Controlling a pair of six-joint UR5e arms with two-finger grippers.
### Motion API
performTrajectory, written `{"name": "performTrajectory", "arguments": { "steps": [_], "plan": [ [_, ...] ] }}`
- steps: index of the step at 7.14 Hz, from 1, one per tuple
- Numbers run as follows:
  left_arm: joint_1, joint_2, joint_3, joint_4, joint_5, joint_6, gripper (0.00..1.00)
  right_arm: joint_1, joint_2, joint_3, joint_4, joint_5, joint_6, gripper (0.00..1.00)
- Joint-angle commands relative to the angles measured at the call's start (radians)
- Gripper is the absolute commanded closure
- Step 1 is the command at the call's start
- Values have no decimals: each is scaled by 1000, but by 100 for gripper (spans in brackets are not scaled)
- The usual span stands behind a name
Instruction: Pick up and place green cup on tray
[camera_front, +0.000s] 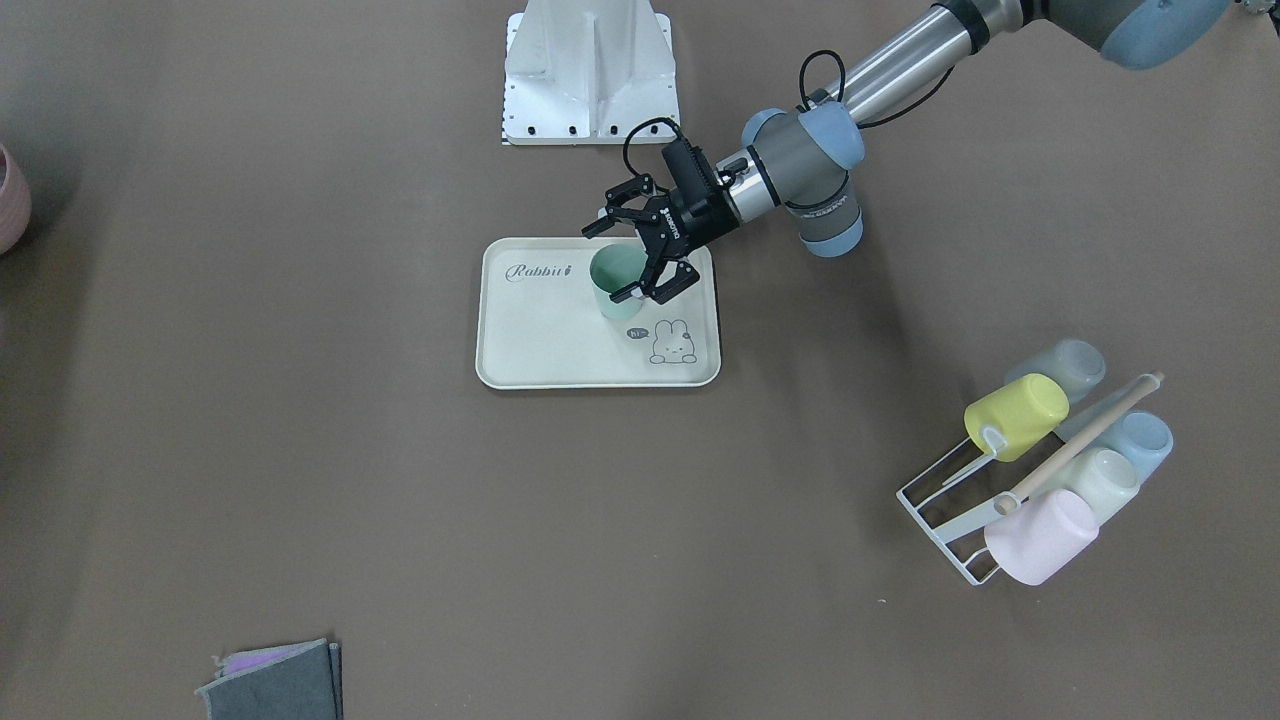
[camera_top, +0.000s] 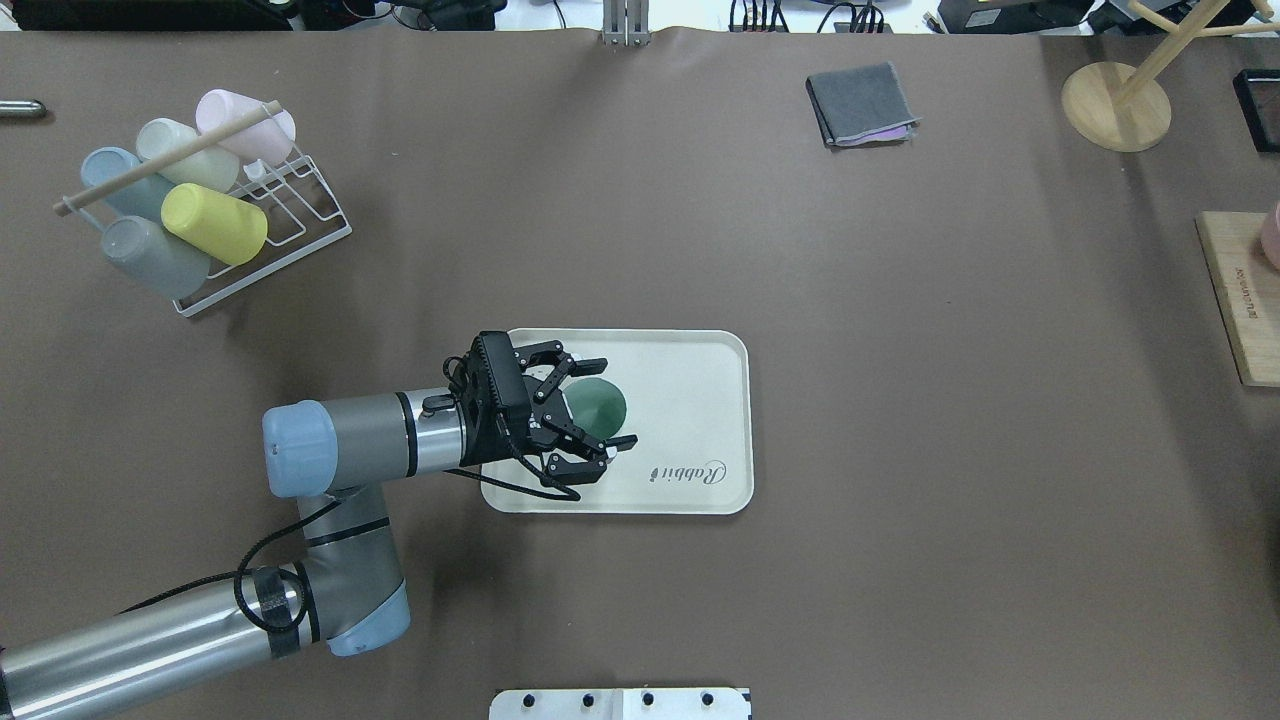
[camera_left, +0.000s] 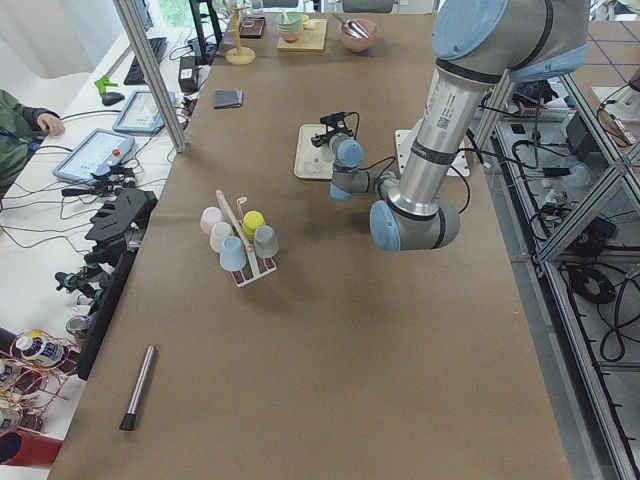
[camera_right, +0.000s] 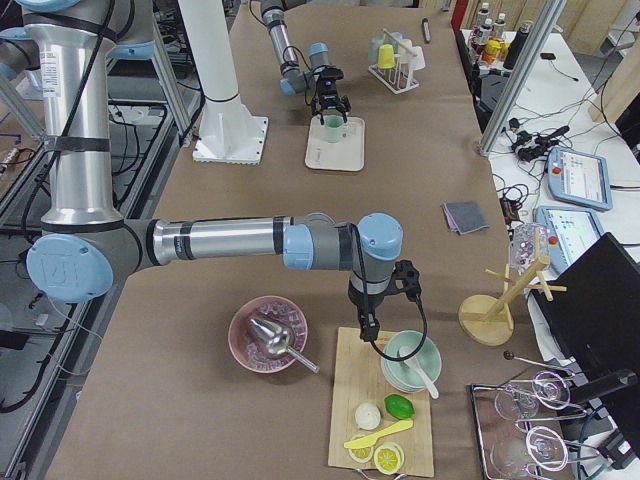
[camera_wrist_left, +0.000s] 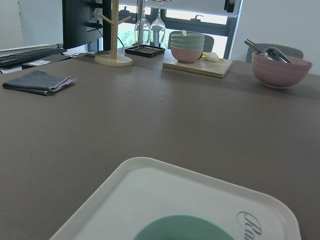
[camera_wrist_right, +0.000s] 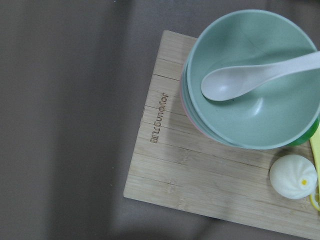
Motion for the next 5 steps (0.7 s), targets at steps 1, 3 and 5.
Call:
{"name": "performTrajectory", "arguments": {
  "steps": [1, 3, 5],
  "plan": [
    [-13, 3, -180, 258, -2, 1, 1, 47, -23, -33, 18, 67, -1, 0],
    [-73, -9, -337, 659, 0, 160, 1, 46, -24, -36, 24, 28, 1, 0],
    [-175, -25, -494, 1084, 60, 409, 1, 44, -6, -58, 29, 33, -1, 0]
  ]
}}
